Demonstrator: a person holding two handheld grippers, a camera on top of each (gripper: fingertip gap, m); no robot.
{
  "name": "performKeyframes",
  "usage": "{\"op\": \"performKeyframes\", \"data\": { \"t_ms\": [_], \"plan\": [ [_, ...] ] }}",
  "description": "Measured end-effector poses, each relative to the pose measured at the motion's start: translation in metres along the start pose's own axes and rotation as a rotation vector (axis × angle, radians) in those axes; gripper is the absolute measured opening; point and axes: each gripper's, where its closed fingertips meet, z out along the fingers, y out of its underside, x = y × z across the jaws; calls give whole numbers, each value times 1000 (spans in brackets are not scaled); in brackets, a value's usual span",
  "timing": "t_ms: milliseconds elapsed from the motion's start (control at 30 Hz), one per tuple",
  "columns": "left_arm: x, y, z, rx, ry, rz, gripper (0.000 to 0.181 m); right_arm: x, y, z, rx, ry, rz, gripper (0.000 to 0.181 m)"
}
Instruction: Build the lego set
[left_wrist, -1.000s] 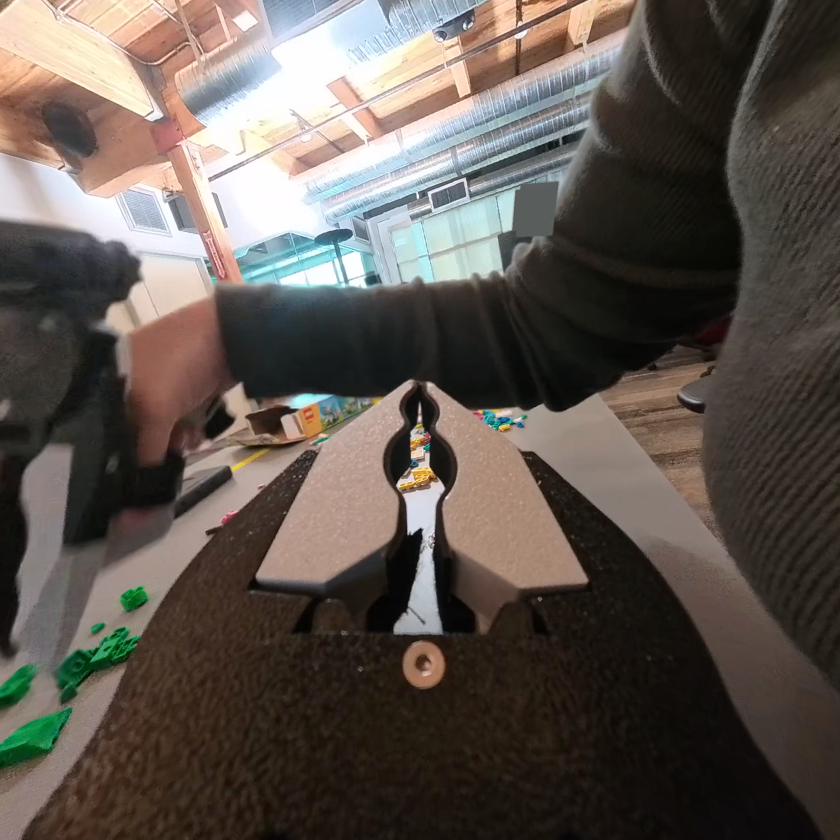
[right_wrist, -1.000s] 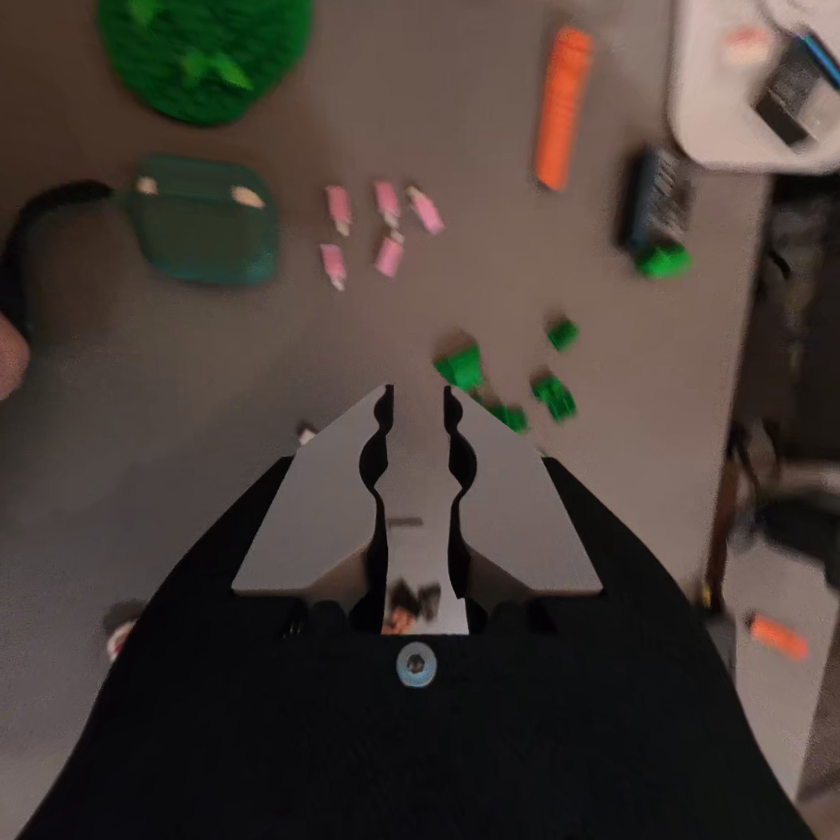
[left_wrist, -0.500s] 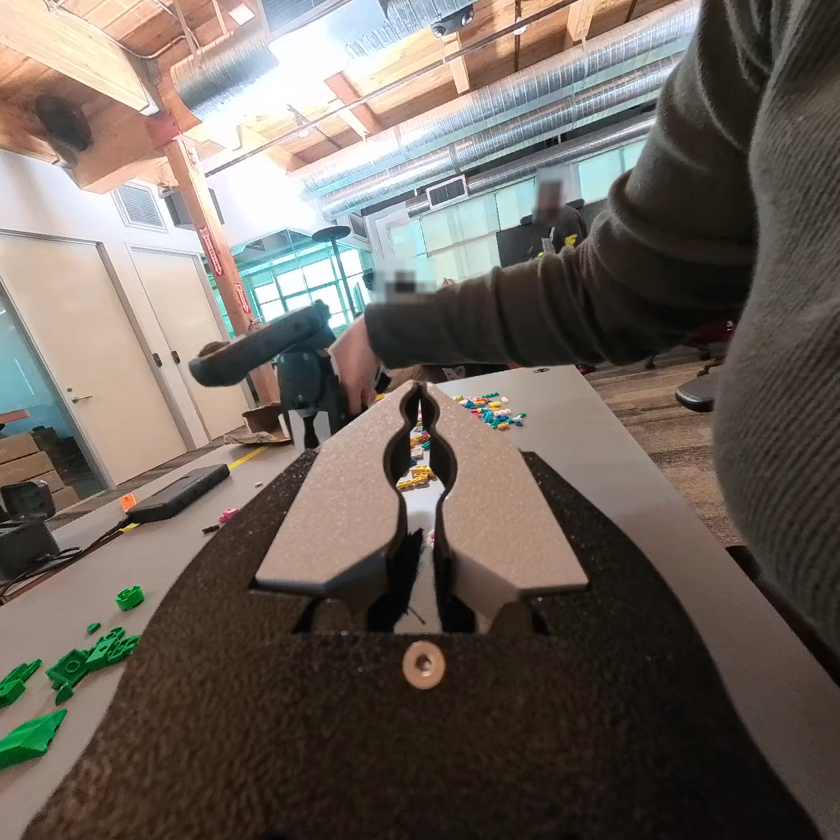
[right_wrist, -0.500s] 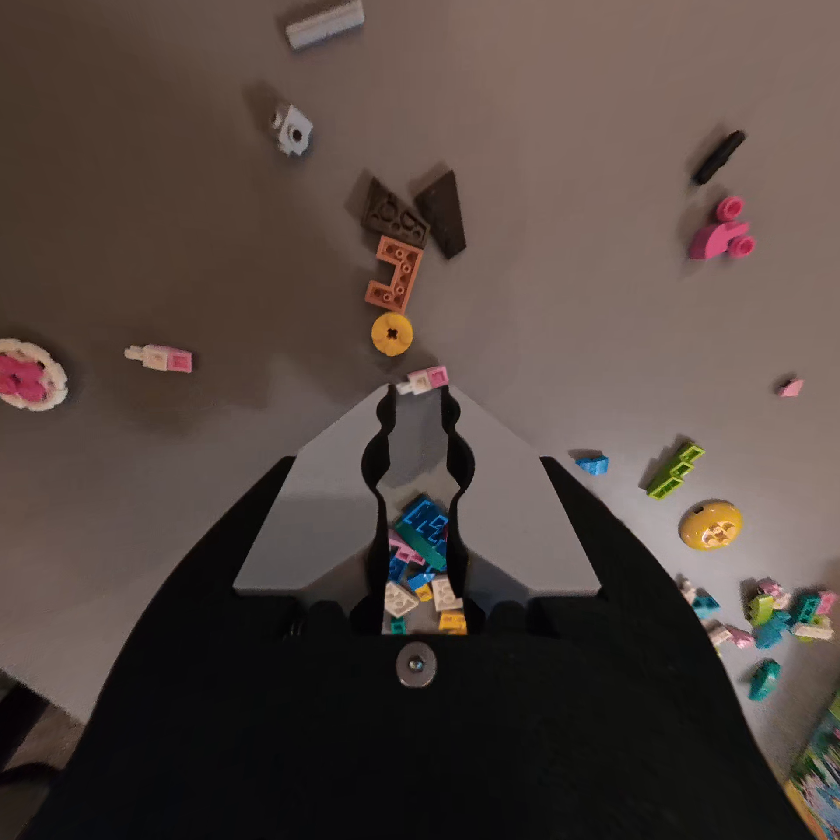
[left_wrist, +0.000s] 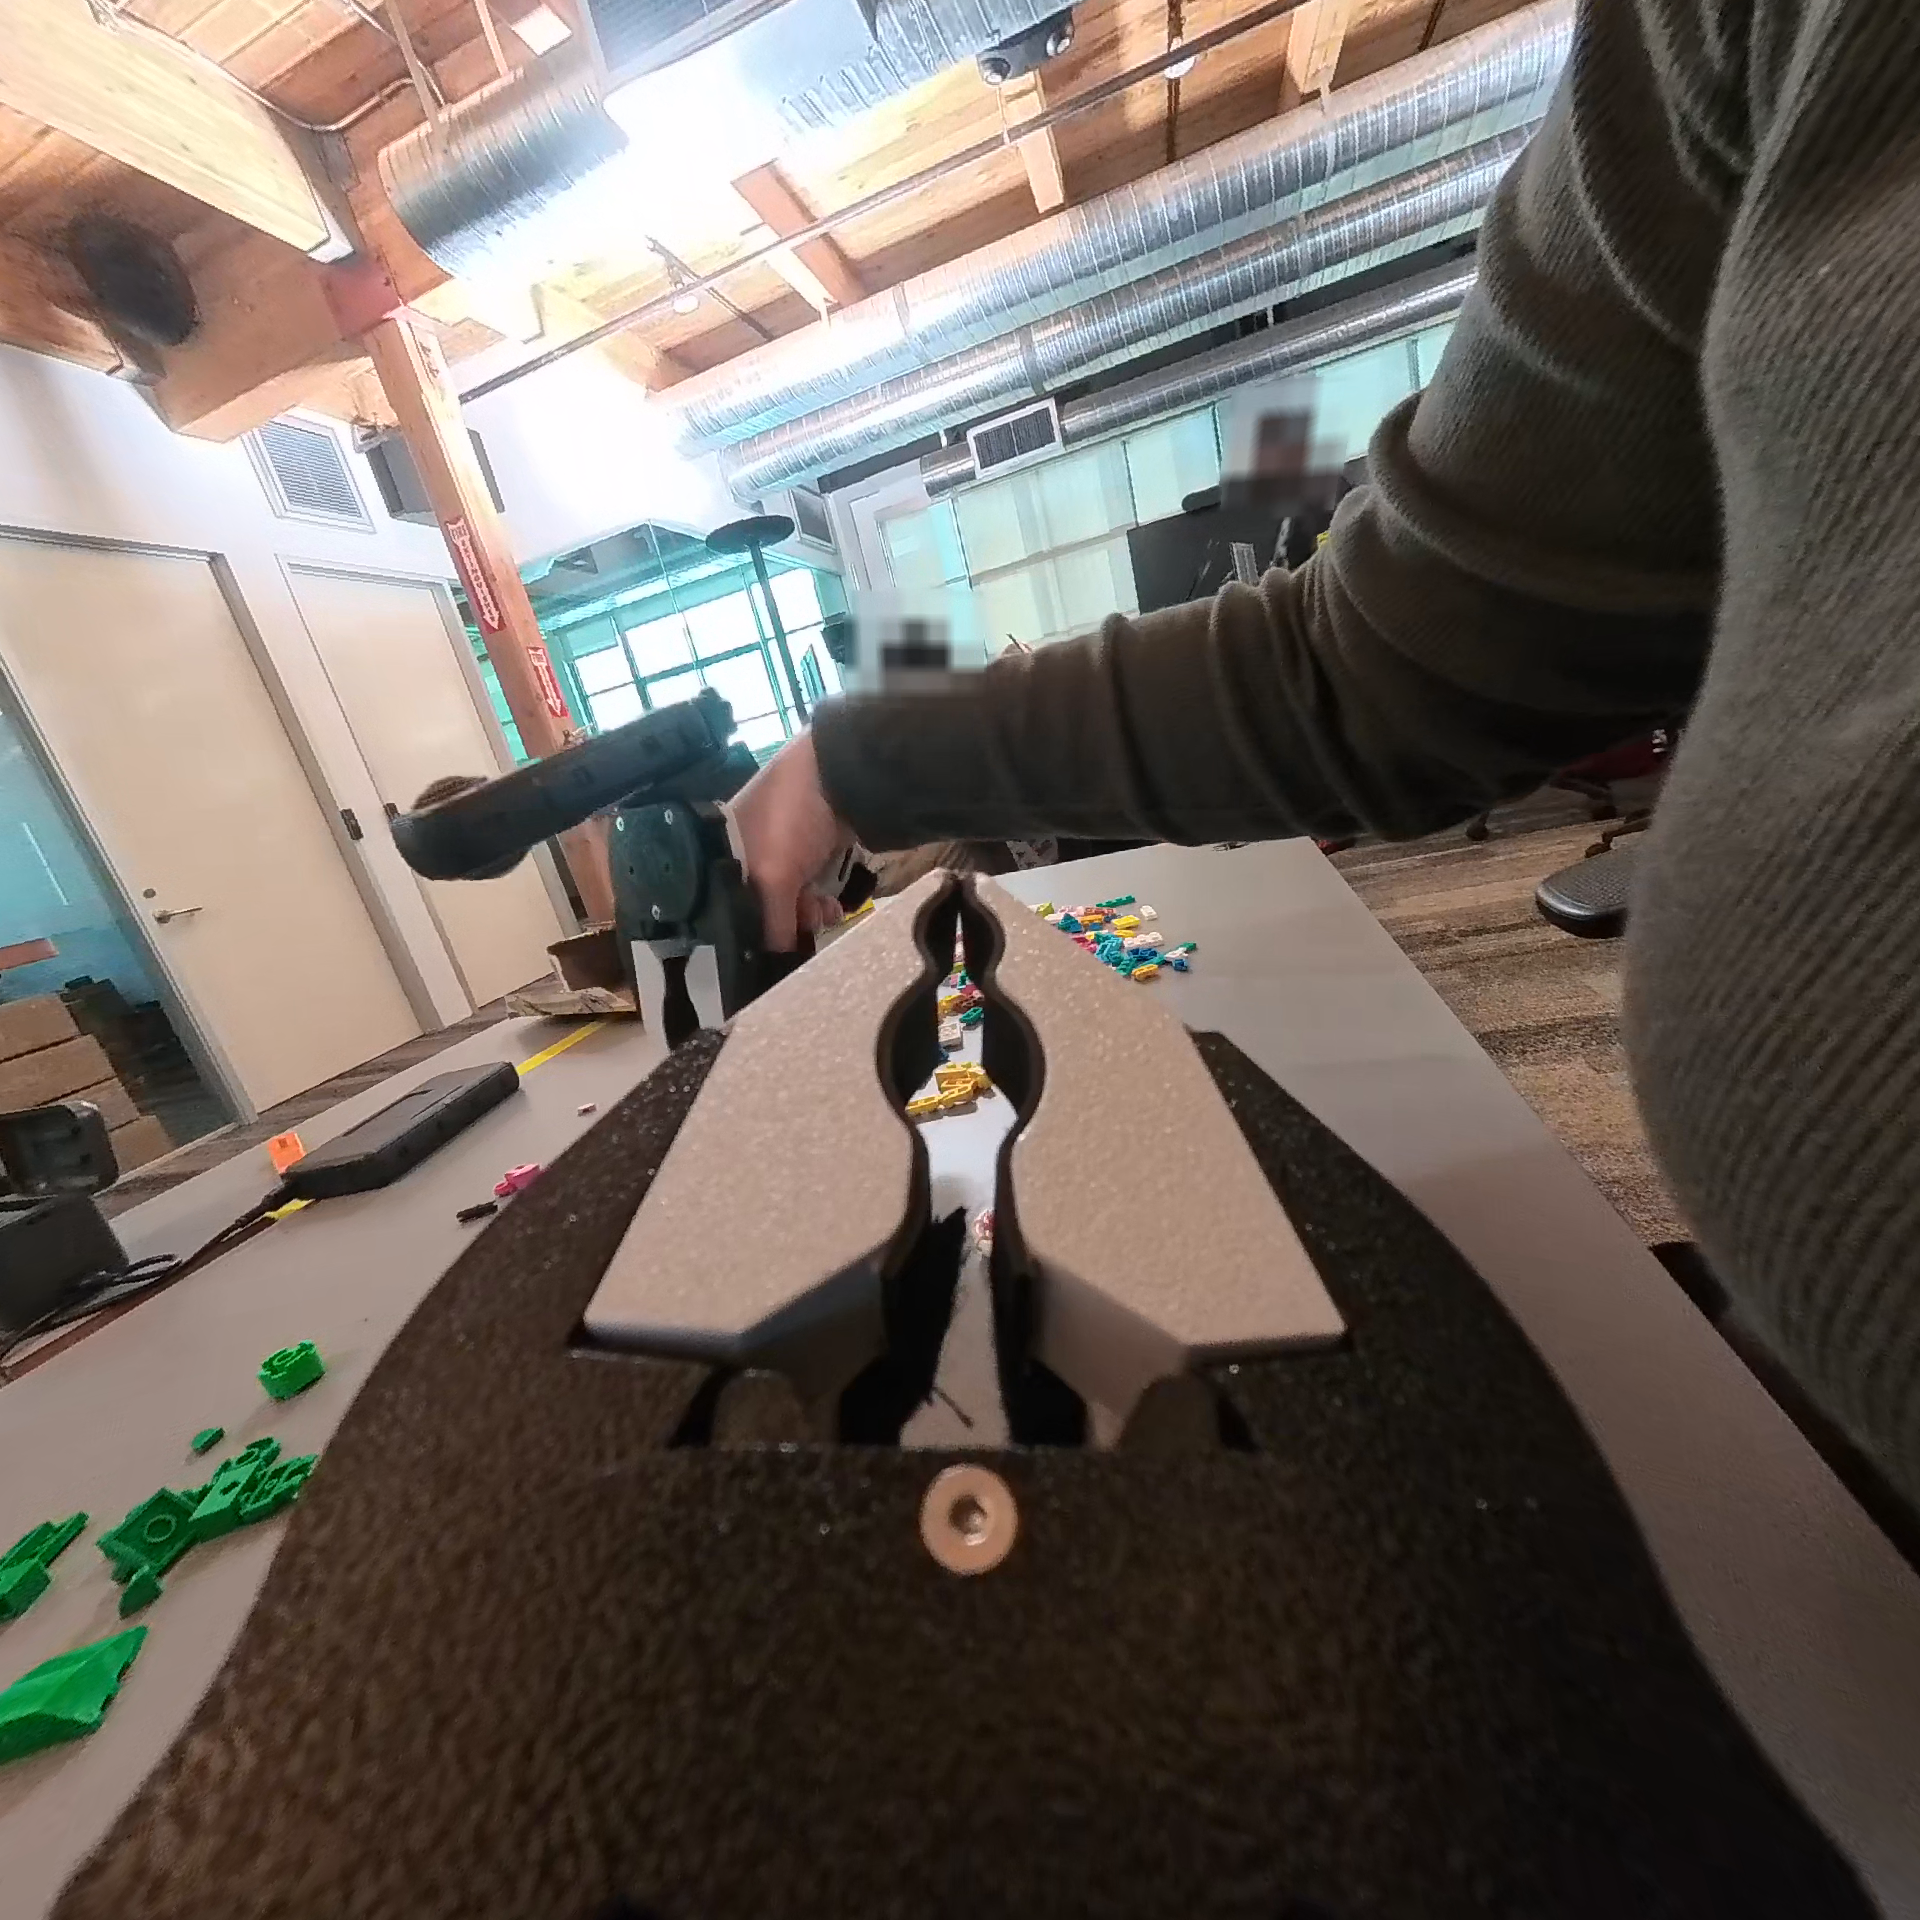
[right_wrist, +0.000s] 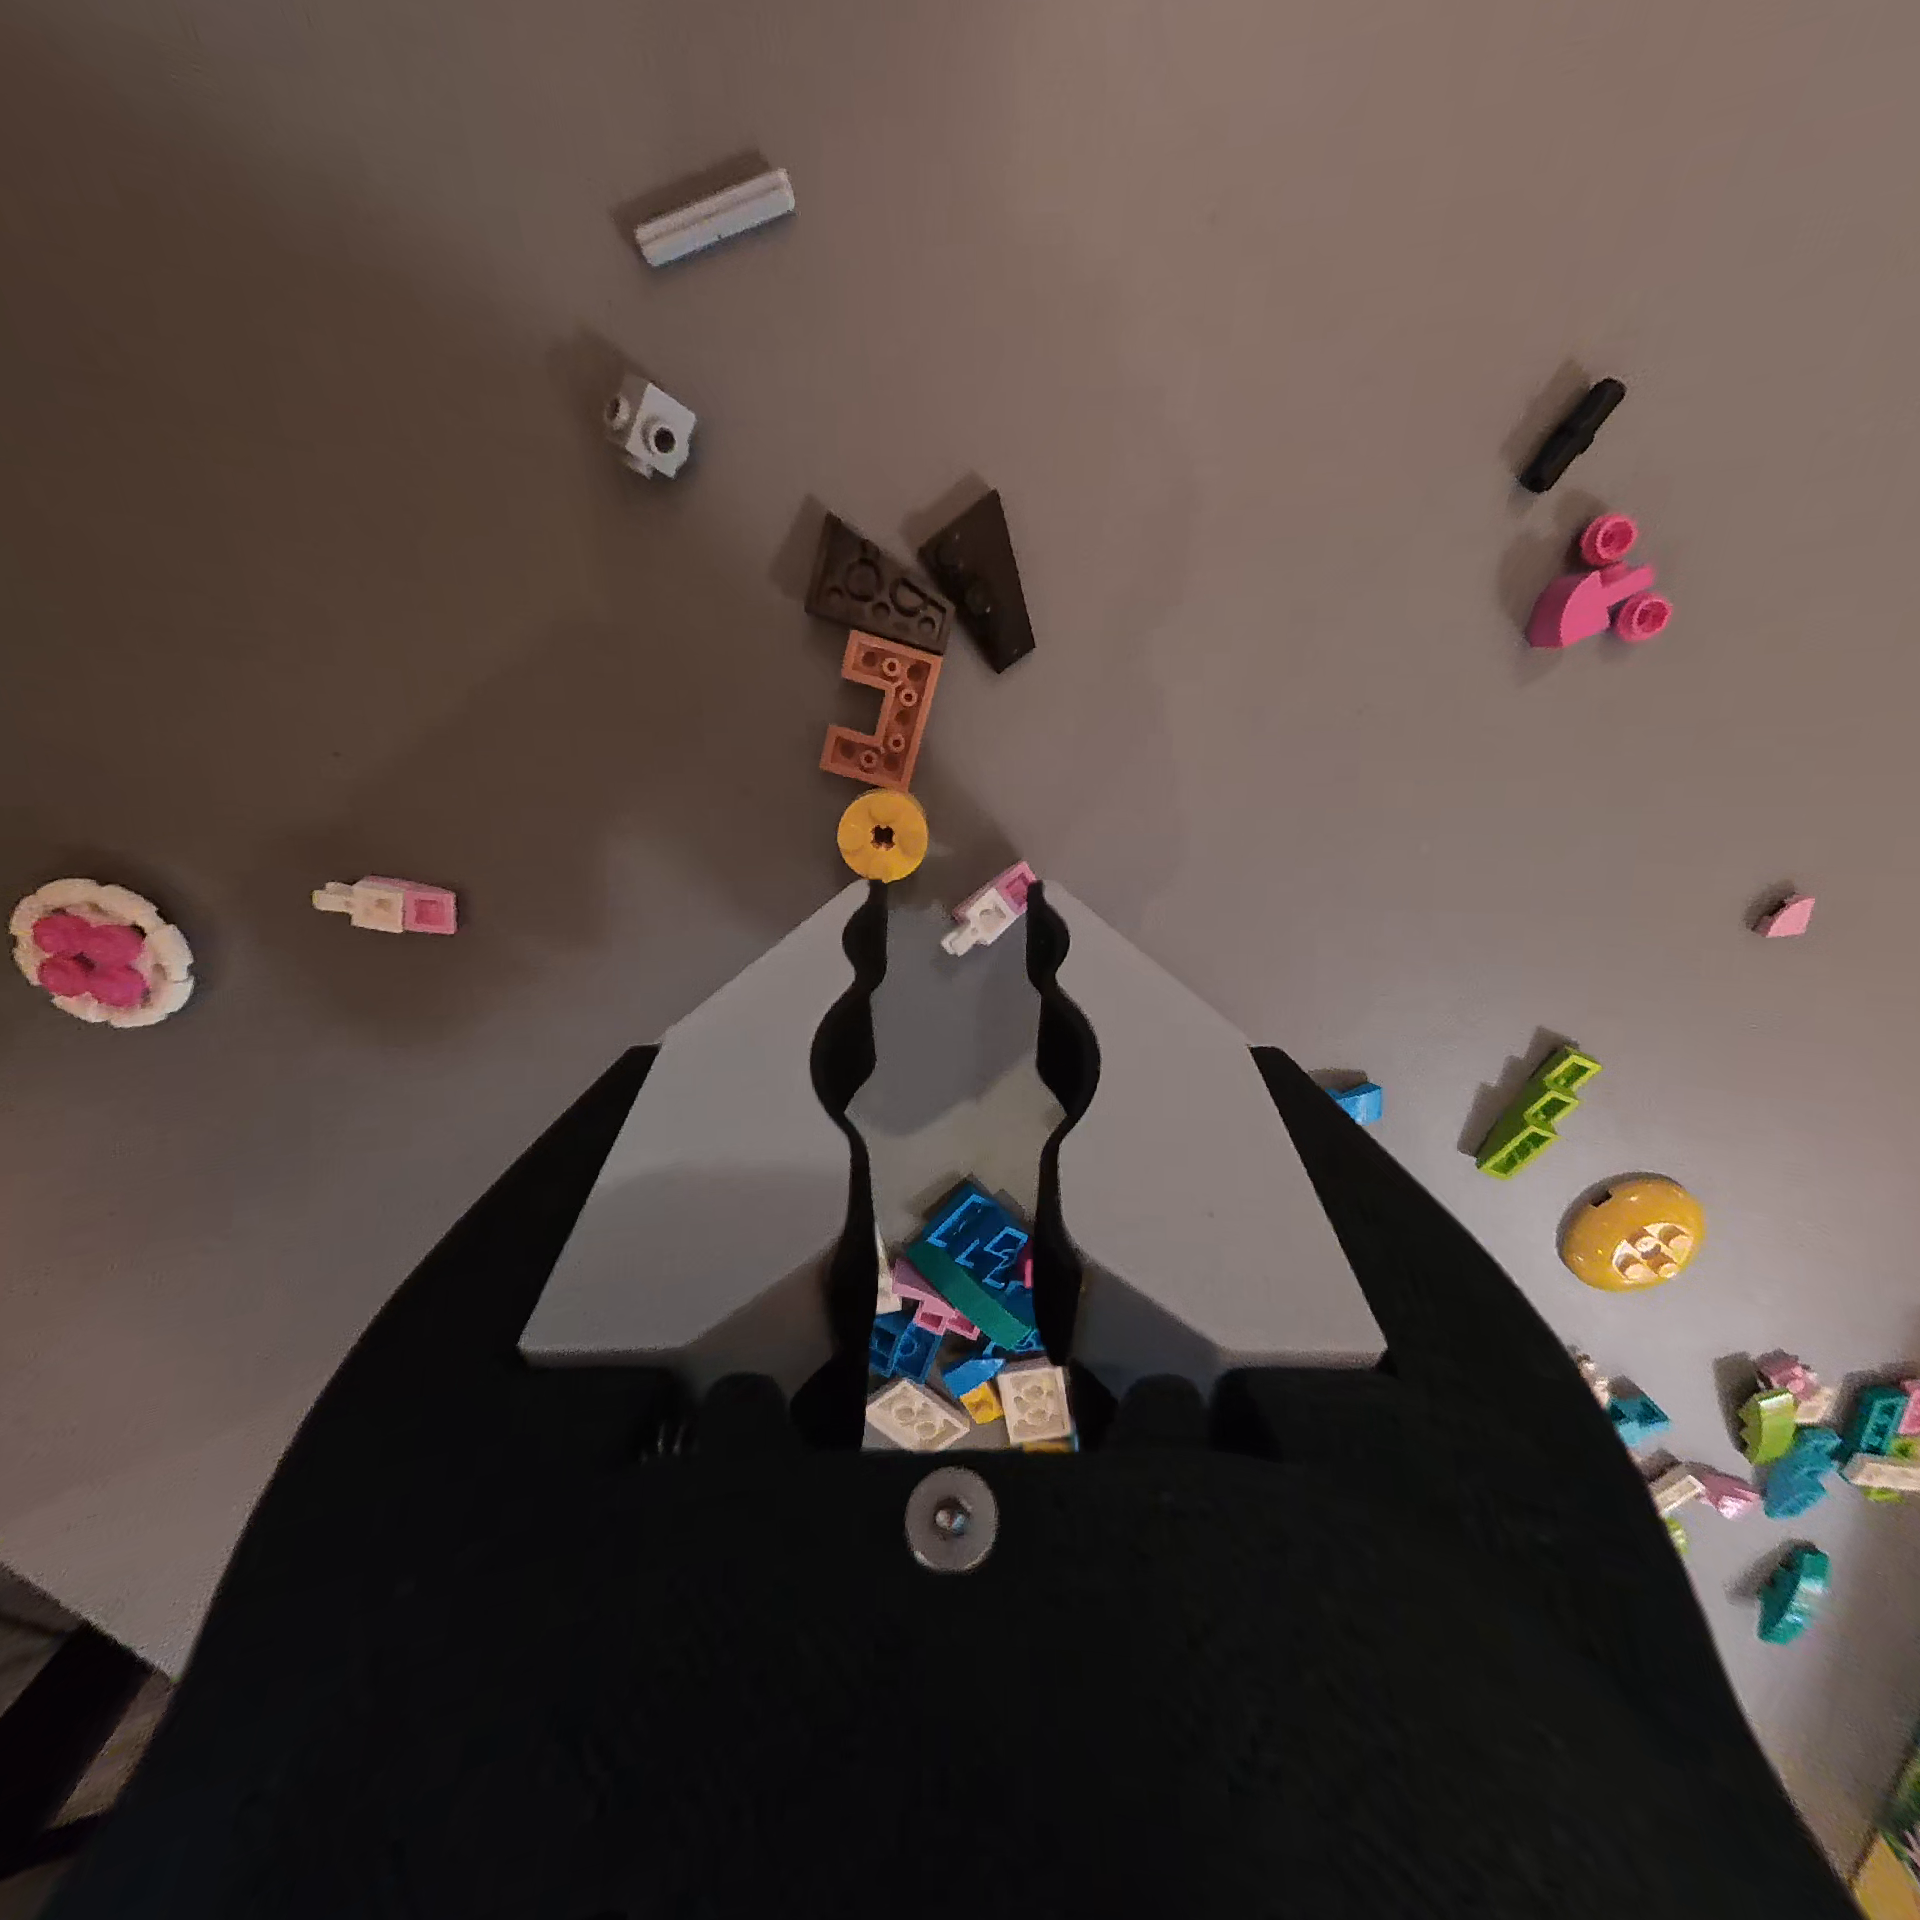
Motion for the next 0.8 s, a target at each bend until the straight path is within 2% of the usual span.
{"op": "performKeyframes", "data": {
  "t_ms": [33, 200, 400, 467, 567, 667, 800],
  "plan": [
    [0, 0, 0, 0, 1, 0, 0, 0, 0, 0, 4, 5, 1, 26],
    [0, 0, 0, 0, 1, -1, 0, 3, 0, 1, 18, 49, -45, 14],
    [0, 0, 0, -2, 2, -1, 0, 5, 2, -4, 32, 101, -102, 10],
    [0, 1, 0, -3, 1, 0, 0, 8, -10, -12, 83, 129, -113, 10],
    [0, 1, 1, -4, 3, 1, 0, -4, -62, -25, 260, 128, -166, 10],
    [0, 0, 1, -1, 3, 0, 0, -49, -134, -24, 449, 11, -278, 9],
    [0, 0, -1, 2, -1, -2, 0, -101, -195, 3, 475, -89, -463, 10]
  ]
}}
